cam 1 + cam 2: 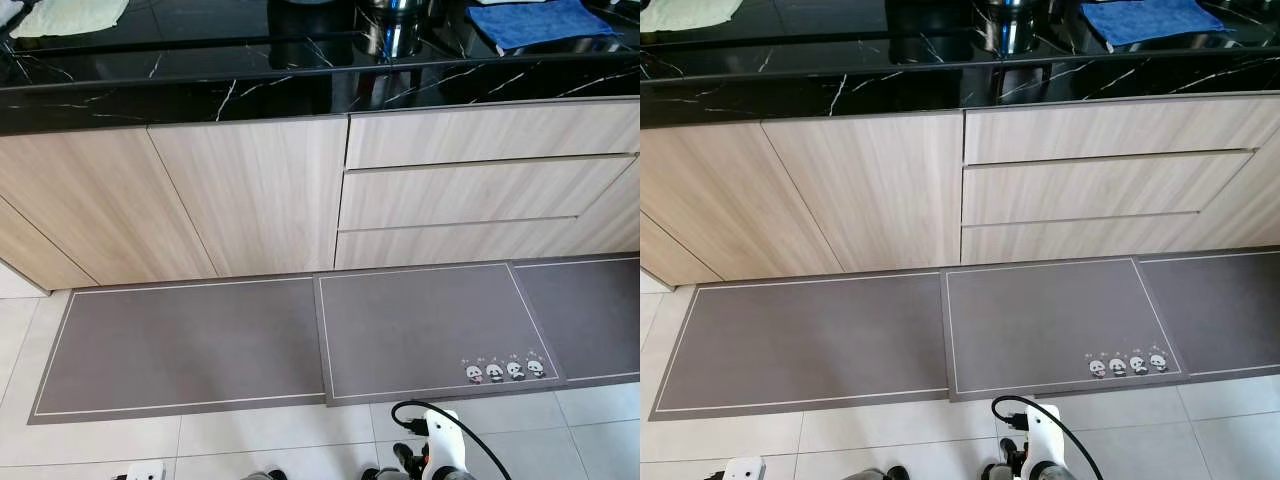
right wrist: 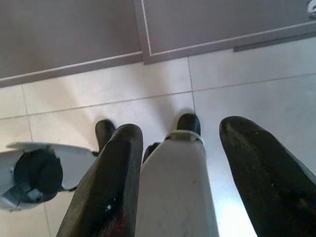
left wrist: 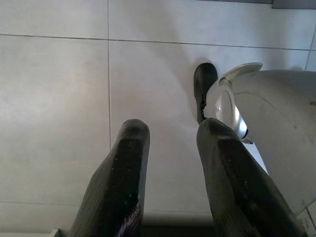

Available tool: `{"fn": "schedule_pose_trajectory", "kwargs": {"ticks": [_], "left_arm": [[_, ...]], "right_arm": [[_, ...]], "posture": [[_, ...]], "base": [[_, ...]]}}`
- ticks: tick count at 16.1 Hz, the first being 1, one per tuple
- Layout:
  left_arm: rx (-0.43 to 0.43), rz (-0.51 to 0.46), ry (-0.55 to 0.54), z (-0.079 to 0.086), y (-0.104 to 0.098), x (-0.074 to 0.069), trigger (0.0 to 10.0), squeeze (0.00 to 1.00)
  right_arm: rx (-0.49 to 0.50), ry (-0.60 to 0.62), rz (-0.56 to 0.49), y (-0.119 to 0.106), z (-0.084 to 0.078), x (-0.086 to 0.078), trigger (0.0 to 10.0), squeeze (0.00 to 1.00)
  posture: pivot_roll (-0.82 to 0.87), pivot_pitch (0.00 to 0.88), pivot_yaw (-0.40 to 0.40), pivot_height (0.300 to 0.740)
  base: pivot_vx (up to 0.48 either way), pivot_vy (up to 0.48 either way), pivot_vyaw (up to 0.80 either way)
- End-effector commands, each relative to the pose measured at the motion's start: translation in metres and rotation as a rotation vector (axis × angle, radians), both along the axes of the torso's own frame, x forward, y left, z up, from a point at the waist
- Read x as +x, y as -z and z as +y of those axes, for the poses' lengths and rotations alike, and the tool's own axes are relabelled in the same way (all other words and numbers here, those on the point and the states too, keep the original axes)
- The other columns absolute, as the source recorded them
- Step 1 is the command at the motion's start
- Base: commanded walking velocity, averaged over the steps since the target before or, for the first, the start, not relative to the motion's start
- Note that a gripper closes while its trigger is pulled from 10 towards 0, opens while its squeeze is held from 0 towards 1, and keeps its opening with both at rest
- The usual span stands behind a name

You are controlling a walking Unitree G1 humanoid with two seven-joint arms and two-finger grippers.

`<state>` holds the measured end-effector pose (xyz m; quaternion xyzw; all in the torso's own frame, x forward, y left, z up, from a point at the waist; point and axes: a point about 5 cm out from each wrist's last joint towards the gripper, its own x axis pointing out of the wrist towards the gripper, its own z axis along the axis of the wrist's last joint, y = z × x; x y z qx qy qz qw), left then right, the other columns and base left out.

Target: Kitchen organization

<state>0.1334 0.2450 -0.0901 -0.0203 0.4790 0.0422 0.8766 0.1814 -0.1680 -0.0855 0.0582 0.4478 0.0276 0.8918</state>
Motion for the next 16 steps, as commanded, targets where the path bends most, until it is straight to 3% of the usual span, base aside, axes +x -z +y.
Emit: {"fn": "schedule_pose_trajectory", "kwargs": {"ticks": [1,8,9,10,14,15,16], "left_arm": [[-0.01,0.032,-0.025,0.001,0.004,-0.011,10.0,0.0],[-0.02,0.019,-0.058,0.0,0.004,-0.011,10.0,0.0],[-0.024,0.009,-0.069,-0.001,0.003,-0.008,10.0,0.0],[-0.026,0.002,-0.074,-0.001,0.003,-0.007,10.0,0.0],[-0.023,-0.02,-0.087,0.0,0.0,0.002,10.0,0.0],[-0.029,-0.07,-0.072,-0.001,-0.007,0.019,10.0,0.0],[-0.041,-0.17,-0.04,-0.003,-0.02,0.048,10.0,0.0]], "right_arm": [[0.008,0.036,-0.003,0.002,0.0,-0.005,10.0,0.0],[0.006,0.021,-0.014,0.002,0.001,-0.004,10.0,0.0],[0.016,0.006,-0.094,-0.01,0.002,0.018,10.0,0.0],[0.02,0.002,-0.129,-0.016,0.001,0.028,10.0,0.0],[0.009,0.014,-0.118,-0.018,0.0,0.033,10.0,0.0],[0.01,0.015,-0.114,-0.018,0.001,0.033,10.0,0.0],[0.016,0.017,-0.106,-0.017,0.003,0.032,10.0,0.0]], "posture": [[0.01,0.174,0.017,0.74],[0.08,0.105,0.008,0.74],[0.09,0.085,0.007,0.74],[0.1,0.074,0.007,0.74],[0.1,0.034,0.013,0.74],[0.09,0.024,0.017,0.74],[0.08,0.021,0.021,0.74]], "base": [[0.0,0.0,0.0],[0.0,0.0,0.0],[0.0,0.0,0.0],[0.0,0.0,0.0],[0.0,0.0,0.0],[0.0,0.0,0.0],[0.0,0.0,0.0]]}}
